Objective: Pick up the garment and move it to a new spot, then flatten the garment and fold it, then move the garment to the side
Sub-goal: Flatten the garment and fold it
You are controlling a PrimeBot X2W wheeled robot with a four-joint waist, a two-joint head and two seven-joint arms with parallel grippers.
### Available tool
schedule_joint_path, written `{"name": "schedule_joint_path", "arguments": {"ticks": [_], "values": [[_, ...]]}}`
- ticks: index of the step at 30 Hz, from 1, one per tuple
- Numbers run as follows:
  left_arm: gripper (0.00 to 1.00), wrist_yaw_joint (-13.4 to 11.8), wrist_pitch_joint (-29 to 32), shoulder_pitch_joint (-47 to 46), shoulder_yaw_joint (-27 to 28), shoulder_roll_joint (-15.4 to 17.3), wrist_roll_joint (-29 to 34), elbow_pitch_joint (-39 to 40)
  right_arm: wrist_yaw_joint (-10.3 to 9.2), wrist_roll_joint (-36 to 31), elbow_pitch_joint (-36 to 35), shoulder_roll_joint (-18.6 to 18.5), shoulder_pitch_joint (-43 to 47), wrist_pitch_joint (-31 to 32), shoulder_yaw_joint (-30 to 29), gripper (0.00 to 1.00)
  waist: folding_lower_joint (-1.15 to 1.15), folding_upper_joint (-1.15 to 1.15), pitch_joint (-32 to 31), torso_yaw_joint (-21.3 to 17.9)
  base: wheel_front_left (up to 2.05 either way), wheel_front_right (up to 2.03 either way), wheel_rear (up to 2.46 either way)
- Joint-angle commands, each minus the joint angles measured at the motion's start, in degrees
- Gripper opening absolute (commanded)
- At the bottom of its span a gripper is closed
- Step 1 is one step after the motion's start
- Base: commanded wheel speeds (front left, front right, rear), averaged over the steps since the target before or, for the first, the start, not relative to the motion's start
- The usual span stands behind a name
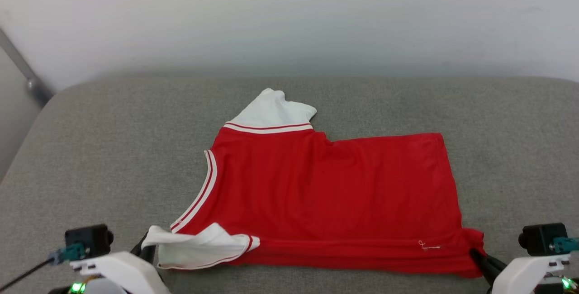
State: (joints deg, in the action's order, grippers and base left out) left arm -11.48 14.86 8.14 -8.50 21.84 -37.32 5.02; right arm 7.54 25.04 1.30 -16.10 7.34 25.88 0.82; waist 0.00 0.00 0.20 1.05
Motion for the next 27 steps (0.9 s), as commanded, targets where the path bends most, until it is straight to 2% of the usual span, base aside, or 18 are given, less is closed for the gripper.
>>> {"name": "schedule_joint_path", "arguments": {"ticks": [1, 14, 16, 17, 18, 19, 20, 21, 22, 27], "values": [[0.00, 0.8, 0.4, -3.2, -0.5, 0.4, 0.5, -1.3, -0.10, -0.4, 0.5, -0.3, -2.0, 0.7, 0.2, 0.00, 0.00, 0.00, 2.2, -0.5, 0.00, 0.00, 0.00], [0.00, 8.1, 5.3, -21.0, -5.6, 0.0, -0.6, -18.4, -0.07, 0.7, 10.7, -2.8, -16.6, 1.3, 7.3, 0.00, 0.00, 0.00, 11.5, -2.4, 0.00, 0.00, 0.00], [0.00, 9.5, 6.2, -23.0, -6.4, -0.3, -0.8, -21.0, -0.08, 1.4, 12.5, -2.7, -18.4, 0.7, 8.2, 0.25, 0.00, 0.00, 12.5, -2.6, 0.00, 0.00, 0.00], [0.00, 10.1, 6.4, -24.1, -6.8, -0.5, -1.0, -22.2, -0.07, 1.5, 13.4, -2.8, -19.2, 0.4, 8.8, 0.49, 0.00, 0.00, 12.9, -2.6, 0.00, 0.00, 0.00], [0.12, 10.5, 6.2, -25.0, -7.0, -0.7, -1.1, -23.3, -0.08, 1.8, 14.3, -2.8, -19.8, 0.2, 9.2, 1.00, 0.00, 0.00, 13.2, -2.7, 0.00, 0.00, 0.00], [0.28, 11.0, 6.4, -25.6, -7.2, -1.1, -1.3, -24.5, -0.08, 2.1, 15.1, -2.8, -20.2, -0.1, 9.6, 1.00, 0.00, 0.00, 13.5, -2.7, 0.00, 0.00, 0.00], [0.53, 11.3, 6.2, -26.1, -7.4, -1.4, -1.4, -25.7, -0.09, 2.4, 15.8, -3.0, -20.5, -0.6, 10.0, 1.00, 0.00, 0.00, 13.6, -2.7, 0.00, 0.00, 0.00], [0.97, 11.6, 6.2, -26.5, -7.5, -1.7, -1.7, -26.9, -0.10, 2.5, 16.3, -3.1, -20.7, -1.2, 10.4, 1.00, 0.00, 0.00, 13.6, -2.7, 0.00, 0.00, 0.00], [1.00, 11.9, 6.1, -26.9, -7.6, -1.9, -1.8, -27.9, -0.10, 2.6, 16.4, -3.3, -20.8, -2.4, 10.6, 1.00, 0.00, 0.00, 13.5, -2.9, 0.00, 0.00, 0.00], [1.00, 12.5, 3.8, -26.3, -6.4, -1.7, -2.9, -31.6, -0.07, 3.1, 15.4, -3.3, -19.8, -8.9, 11.3, 1.00, 0.00, 0.00, 11.3, -3.7, 0.00, 0.00, 0.00]]}}
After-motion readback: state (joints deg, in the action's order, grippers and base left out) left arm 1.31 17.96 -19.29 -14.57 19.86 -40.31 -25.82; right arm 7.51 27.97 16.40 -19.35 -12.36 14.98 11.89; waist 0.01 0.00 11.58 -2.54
